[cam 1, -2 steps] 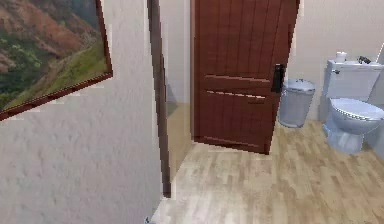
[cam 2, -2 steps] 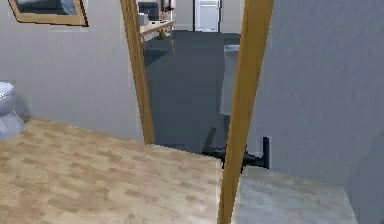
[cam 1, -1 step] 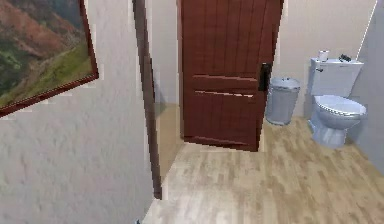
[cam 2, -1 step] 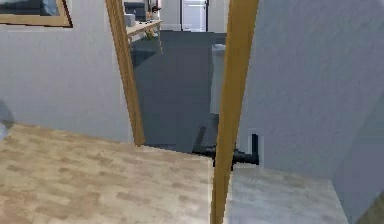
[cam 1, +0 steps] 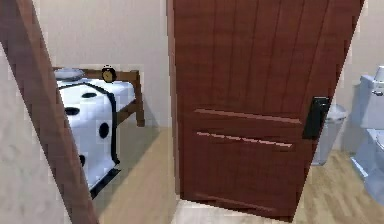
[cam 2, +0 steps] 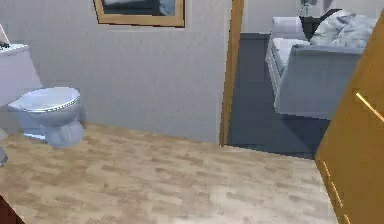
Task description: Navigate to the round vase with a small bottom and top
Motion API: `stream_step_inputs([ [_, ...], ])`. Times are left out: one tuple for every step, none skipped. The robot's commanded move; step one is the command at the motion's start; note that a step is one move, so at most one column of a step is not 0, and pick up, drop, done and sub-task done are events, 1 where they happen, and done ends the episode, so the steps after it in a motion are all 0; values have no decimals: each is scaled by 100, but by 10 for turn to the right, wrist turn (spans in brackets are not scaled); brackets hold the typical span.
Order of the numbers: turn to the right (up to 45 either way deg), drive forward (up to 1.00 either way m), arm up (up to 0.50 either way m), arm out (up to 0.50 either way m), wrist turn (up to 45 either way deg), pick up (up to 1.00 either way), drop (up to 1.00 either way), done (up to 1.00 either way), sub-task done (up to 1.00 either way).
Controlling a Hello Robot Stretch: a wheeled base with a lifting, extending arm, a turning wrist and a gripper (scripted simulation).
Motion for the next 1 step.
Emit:
stream_step_inputs([
  [420, 0, 0, 0, 0, 0, 0, 0, 0],
])
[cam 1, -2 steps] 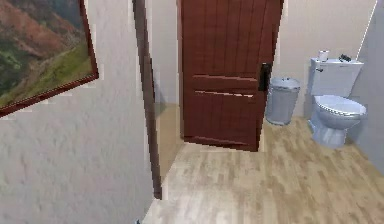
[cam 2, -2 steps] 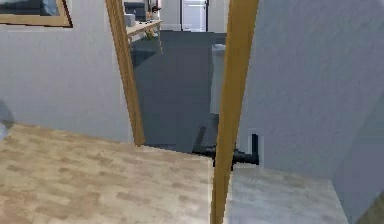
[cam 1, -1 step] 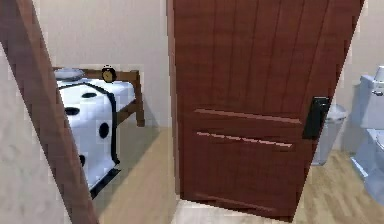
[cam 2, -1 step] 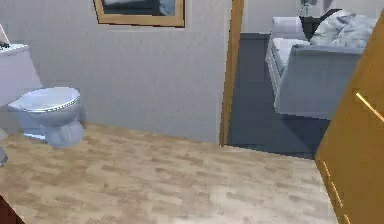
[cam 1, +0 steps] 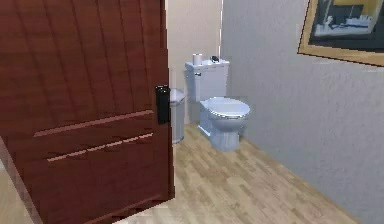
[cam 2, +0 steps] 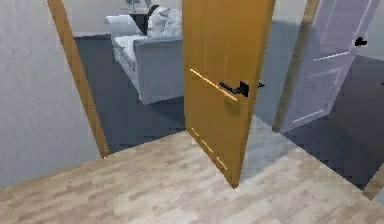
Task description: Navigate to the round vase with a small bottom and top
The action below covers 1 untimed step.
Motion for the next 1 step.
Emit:
stream_step_inputs([
  [0, 5, 0, 0, 0, 0, 0, 0, 0],
])
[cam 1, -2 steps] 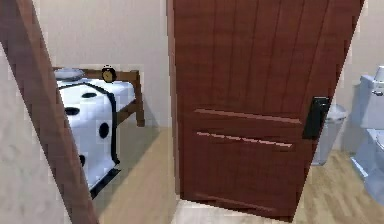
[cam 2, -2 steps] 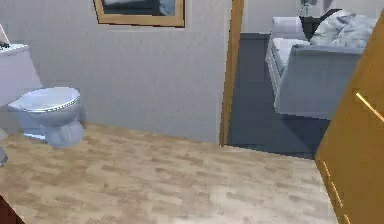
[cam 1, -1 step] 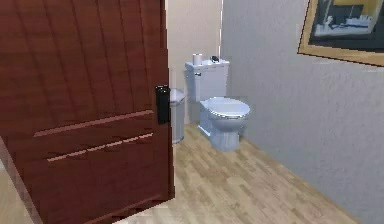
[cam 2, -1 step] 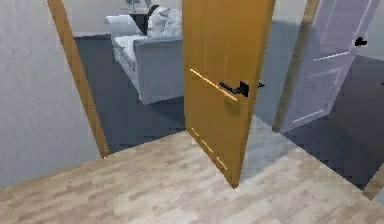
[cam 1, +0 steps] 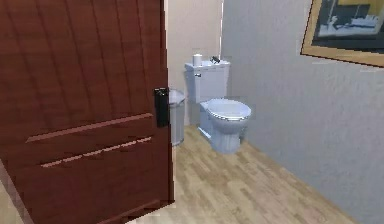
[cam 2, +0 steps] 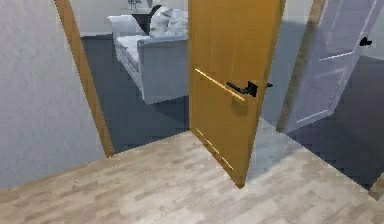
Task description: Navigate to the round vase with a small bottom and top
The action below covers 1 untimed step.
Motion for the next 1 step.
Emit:
stream_step_inputs([
  [-450, 0, 0, 0, 0, 0, 0, 0, 0],
])
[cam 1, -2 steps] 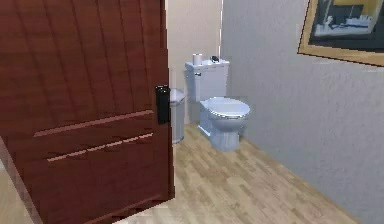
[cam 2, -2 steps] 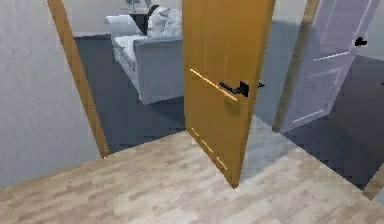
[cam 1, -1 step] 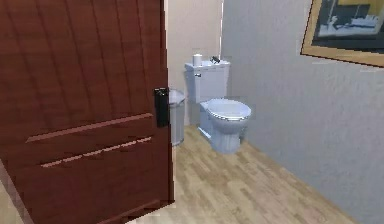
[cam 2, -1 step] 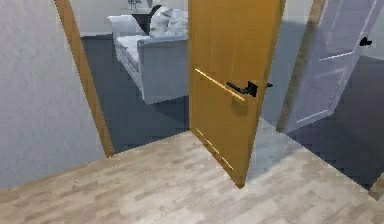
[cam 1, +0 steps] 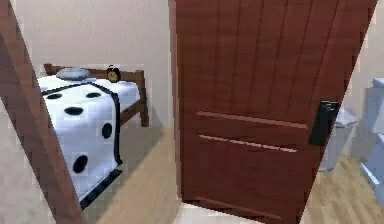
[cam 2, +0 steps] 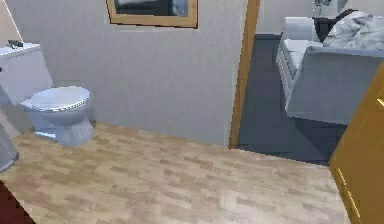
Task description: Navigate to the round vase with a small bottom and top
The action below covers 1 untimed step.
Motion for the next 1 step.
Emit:
stream_step_inputs([
  [0, 70, 0, 0, 0, 0, 0, 0, 0],
])
